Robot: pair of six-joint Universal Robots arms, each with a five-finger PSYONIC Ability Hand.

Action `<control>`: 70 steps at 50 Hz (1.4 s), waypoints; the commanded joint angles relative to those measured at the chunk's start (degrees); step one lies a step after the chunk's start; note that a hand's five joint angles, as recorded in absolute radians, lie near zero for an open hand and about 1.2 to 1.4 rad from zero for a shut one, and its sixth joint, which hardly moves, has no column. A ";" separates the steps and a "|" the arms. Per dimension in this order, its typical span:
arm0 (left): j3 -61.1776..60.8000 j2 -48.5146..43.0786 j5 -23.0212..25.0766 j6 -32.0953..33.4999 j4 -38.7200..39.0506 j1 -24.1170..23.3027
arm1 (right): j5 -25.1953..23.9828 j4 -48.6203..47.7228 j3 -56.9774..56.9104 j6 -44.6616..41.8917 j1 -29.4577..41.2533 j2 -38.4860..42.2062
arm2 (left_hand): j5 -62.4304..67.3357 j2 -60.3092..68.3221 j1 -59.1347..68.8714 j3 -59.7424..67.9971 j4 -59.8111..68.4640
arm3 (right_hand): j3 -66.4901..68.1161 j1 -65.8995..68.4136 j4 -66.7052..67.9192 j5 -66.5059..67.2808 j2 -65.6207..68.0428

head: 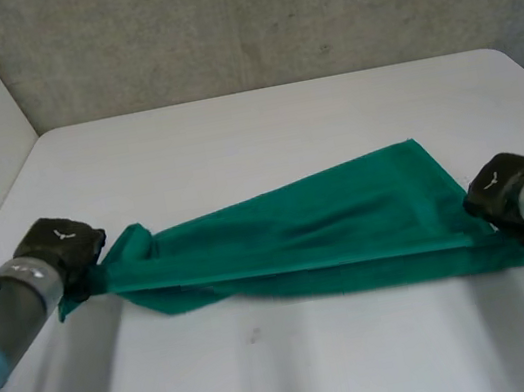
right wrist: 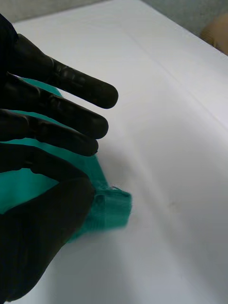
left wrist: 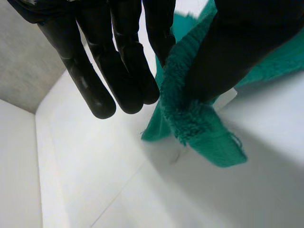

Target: Fold the towel.

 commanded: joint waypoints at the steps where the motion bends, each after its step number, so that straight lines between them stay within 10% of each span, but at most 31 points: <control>1: 17.06 -9.91 -3.43 6.07 0.24 -3.32 | 3.25 -1.50 -15.47 1.12 1.45 9.10 | 14.14 11.49 16.21 11.75 11.50 | 12.35 24.31 11.90 13.05 11.97; 8: 35.36 -10.71 -2.90 5.20 6.81 -4.37 | 3.60 -11.24 -37.28 5.68 4.10 9.99 | 14.14 11.49 16.21 11.75 11.50 | 12.35 24.31 11.90 13.05 11.97; 16: 39.25 -3.25 -4.65 -4.82 37.40 -5.26 | 3.34 -36.30 -46.11 23.52 3.22 5.52 | 14.14 11.49 16.21 11.75 11.50 | 12.35 24.31 11.90 13.05 11.97; 25: 23.00 -0.61 -5.27 -5.97 31.71 -5.78 | -1.49 -28.31 -28.96 23.62 3.92 -0.91 | 14.14 11.49 16.21 11.75 11.50 | 12.35 24.31 11.90 13.05 11.97; 30: 17.54 0.80 -5.27 -6.06 31.71 -5.87 | -2.46 -25.07 -11.09 29.56 5.32 -0.99 | 14.14 11.49 16.21 11.75 11.50 | -29.47 -17.51 -29.92 -28.77 -29.85; 37: 13.14 6.41 -5.63 -5.97 31.09 -7.89 | -4.65 -18.66 -3.92 47.76 10.68 -0.64 | 14.14 11.49 16.21 11.75 11.50 | -41.73 -29.77 -42.18 -41.03 -42.11; 51: 19.47 17.23 -5.54 -6.06 22.05 -15.09 | -15.29 -16.36 -7.33 78.79 15.07 7.51 | 14.14 11.49 16.21 11.75 11.50 | -43.44 -31.48 -43.89 -42.73 -43.81; 70: 26.24 21.10 -5.80 -4.65 20.54 -24.33 | -15.29 -16.80 -22.98 92.44 25.71 21.24 | 14.14 11.49 16.21 11.75 11.50 | -43.44 -31.48 -43.89 -42.73 -43.81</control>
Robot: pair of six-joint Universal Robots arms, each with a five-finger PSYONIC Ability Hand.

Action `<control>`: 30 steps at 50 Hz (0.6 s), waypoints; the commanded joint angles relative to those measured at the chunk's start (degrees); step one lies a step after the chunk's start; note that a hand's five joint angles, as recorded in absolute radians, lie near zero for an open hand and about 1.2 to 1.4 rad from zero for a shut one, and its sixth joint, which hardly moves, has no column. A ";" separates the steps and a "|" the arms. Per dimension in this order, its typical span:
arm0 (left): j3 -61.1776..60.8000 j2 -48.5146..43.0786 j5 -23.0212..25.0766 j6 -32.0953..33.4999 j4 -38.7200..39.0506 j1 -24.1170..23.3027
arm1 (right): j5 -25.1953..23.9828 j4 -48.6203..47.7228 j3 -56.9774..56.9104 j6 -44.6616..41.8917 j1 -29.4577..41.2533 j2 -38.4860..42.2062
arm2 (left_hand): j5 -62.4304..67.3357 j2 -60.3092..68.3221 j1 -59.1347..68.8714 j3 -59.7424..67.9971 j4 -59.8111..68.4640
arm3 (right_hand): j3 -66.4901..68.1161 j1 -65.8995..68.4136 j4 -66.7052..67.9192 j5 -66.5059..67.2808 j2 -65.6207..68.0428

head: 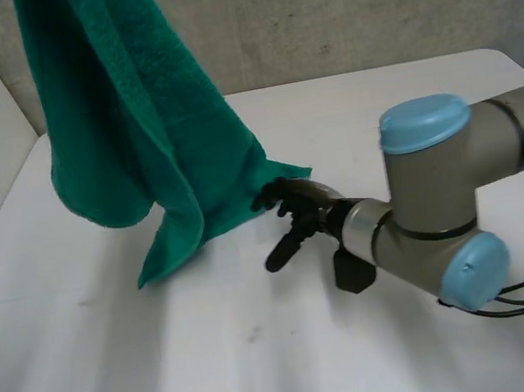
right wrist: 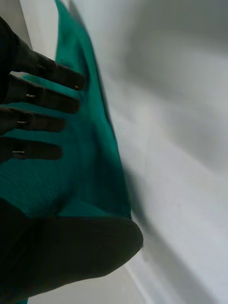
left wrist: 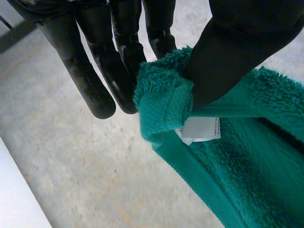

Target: Fold the towel.

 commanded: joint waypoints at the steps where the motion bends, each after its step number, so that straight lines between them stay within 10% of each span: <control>1: 2.13 -0.26 -0.09 1.14 -0.29 -2.23 | 0.10 -0.17 -5.65 3.36 3.43 3.05 | 13.57 11.26 16.21 11.51 11.44 | 0.38 3.40 1.31 1.32 0.04; 15: 2.22 -0.87 -1.23 1.67 -0.20 -3.64 | -0.17 -1.49 -19.63 14.52 13.53 12.55 | 13.57 11.26 16.21 11.51 11.44 | 1.89 4.91 2.82 2.83 1.55; 19: 2.22 -1.31 -1.32 1.67 -0.20 -3.38 | -0.25 -1.67 -19.63 14.70 13.62 12.28 | 13.57 11.26 16.21 11.51 11.44 | 17.96 20.99 18.90 18.90 17.62; 22: 2.22 -0.79 -1.75 1.67 -0.20 -3.64 | -0.25 -1.67 -19.90 14.61 13.19 12.37 | 13.57 11.26 16.21 11.51 11.44 | 55.05 58.07 55.98 55.99 54.71; 30: 1.60 0.53 -2.11 1.67 0.24 -3.02 | 0.71 3.33 -8.50 2.88 7.16 2.39 | 13.57 11.26 16.21 11.51 11.44 | 56.16 59.19 57.10 57.10 55.82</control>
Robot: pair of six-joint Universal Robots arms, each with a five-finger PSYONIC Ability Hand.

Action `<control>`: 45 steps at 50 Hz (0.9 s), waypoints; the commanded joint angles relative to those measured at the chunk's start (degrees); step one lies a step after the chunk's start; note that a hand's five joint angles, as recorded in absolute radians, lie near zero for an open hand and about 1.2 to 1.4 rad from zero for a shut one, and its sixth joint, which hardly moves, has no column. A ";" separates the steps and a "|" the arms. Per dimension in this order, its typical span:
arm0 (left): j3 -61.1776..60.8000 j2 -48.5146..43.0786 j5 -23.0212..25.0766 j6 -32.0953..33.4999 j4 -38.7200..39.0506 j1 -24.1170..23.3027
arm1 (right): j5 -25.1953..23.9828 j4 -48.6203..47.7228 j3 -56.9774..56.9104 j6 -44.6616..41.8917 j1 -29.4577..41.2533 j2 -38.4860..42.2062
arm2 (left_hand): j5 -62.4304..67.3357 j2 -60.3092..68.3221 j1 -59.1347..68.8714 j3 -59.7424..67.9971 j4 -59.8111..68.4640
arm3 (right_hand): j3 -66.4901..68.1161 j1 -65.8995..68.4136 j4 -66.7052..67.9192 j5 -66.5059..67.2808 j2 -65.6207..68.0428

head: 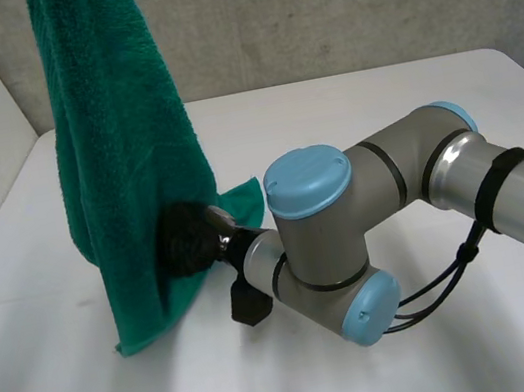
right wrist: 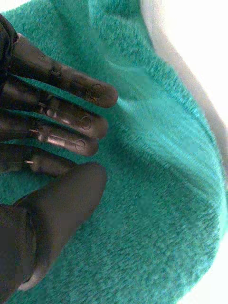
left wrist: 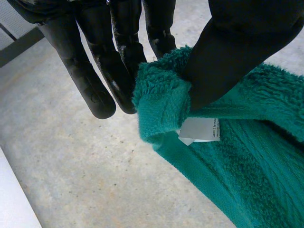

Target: Fold the towel.

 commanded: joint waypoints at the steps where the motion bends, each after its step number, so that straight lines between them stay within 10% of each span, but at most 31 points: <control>1: -0.83 1.46 -0.40 -0.01 0.33 0.49 | 0.78 4.95 12.73 -13.49 -8.47 -11.65 | 13.57 11.26 16.21 11.51 11.44 | 13.28 23.40 12.94 14.07 12.91; 13: -9.26 1.11 -1.63 -1.06 -0.11 10.24 | -1.50 12.68 17.68 -41.46 -27.04 -28.81 | 13.57 11.26 16.21 11.51 11.44 | 13.28 23.40 12.94 14.07 12.91; 16: -11.11 0.58 -1.36 -3.08 -0.11 10.94 | -4.04 16.28 17.76 -40.67 -27.04 -27.76 | 13.57 11.26 16.21 11.51 11.44 | 13.28 23.40 12.94 14.07 12.91; 26: -8.92 0.93 -0.92 -4.67 -0.02 10.77 | -3.62 10.69 30.49 -32.69 -14.41 -24.59 | 13.57 11.26 16.21 11.51 11.44 | -46.01 -35.90 -46.35 -45.22 -46.39; 45: -7.16 0.85 -1.01 -4.84 -0.20 8.66 | -2.38 7.94 13.57 -14.58 1.52 -8.35 | 13.57 11.26 16.21 11.51 11.44 | -51.92 -41.81 -52.26 -51.13 -52.30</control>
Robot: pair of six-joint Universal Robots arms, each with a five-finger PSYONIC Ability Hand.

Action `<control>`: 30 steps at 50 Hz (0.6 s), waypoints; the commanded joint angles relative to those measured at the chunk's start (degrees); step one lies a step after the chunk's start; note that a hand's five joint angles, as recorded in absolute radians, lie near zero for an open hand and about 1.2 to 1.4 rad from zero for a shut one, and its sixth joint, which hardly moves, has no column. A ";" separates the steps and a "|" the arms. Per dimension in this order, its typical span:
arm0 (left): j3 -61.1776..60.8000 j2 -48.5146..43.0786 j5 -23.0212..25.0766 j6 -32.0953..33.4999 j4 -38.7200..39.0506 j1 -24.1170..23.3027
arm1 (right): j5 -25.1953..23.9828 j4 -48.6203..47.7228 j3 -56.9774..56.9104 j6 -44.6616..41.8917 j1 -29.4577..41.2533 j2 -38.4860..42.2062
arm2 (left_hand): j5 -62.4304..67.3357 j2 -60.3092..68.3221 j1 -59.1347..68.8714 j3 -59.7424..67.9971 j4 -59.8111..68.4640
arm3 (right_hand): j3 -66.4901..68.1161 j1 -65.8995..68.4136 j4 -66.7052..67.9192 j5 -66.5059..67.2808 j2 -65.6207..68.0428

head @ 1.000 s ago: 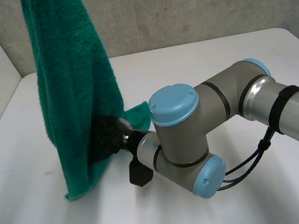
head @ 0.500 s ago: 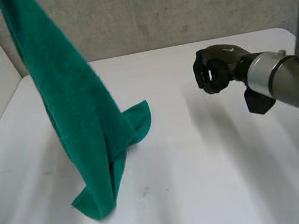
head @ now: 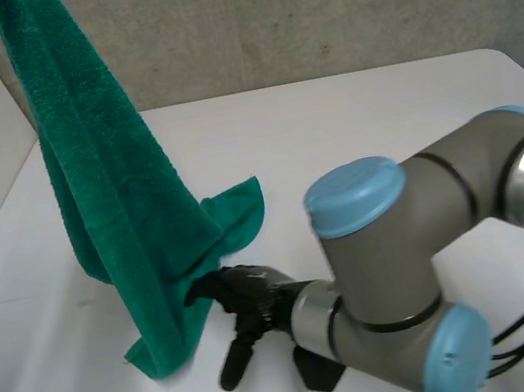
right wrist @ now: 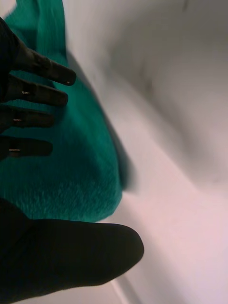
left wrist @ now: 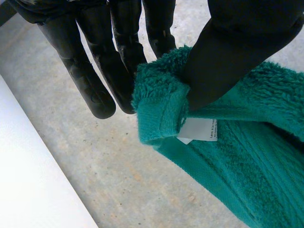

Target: Fold the towel.

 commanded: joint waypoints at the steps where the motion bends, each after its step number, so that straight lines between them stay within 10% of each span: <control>1: -1.16 -0.16 -0.10 -0.14 -0.10 -1.21 | 0.26 0.09 -11.64 7.48 2.80 8.20 | 13.57 11.26 16.21 11.51 11.43 | -0.70 0.17 -1.48 -0.97 -2.21; 12: -1.86 -0.34 -0.10 -0.31 -0.01 -1.47 | 3.43 0.00 -26.94 14.60 7.55 18.93 | 13.57 11.26 16.21 11.51 11.43 | 5.31 6.18 4.54 5.05 3.81; 15: -1.86 -0.34 -0.10 -0.31 0.07 -1.38 | 3.43 0.09 -29.24 16.19 7.91 20.69 | 13.57 11.26 16.21 11.51 11.43 | 32.49 33.36 31.71 32.23 30.99; 16: -1.86 -0.34 -0.10 -0.31 0.07 -1.38 | 3.43 0.09 -29.86 17.15 7.91 21.39 | 13.57 11.26 16.21 11.51 11.43 | 60.25 61.12 59.47 59.98 58.74; 30: -2.74 0.19 -0.19 -0.40 0.16 2.04 | 9.05 -2.55 -11.14 8.38 -3.87 7.16 | 13.57 11.26 16.21 11.51 11.43 | 64.50 65.37 63.73 64.24 63.00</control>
